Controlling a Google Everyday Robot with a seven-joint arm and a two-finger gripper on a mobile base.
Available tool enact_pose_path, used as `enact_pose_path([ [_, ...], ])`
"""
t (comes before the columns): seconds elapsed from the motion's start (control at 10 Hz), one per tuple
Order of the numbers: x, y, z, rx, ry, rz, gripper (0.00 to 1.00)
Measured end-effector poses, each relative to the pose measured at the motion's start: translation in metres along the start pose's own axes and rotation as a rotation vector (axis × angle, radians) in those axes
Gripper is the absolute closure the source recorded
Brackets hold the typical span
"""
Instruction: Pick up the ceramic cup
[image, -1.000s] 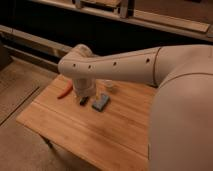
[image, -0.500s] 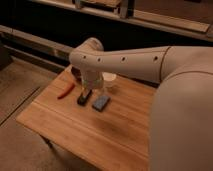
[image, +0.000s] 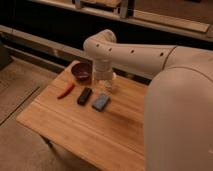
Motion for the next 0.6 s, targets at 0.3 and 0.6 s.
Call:
enact_pose_path([
  [0.3,-0.026,-0.018,-0.006,0.016,-0.007,-0.015,0.35],
  [0.6,-0.048,-0.02,-0.013,0.036,-0.03,-0.059,0.35],
])
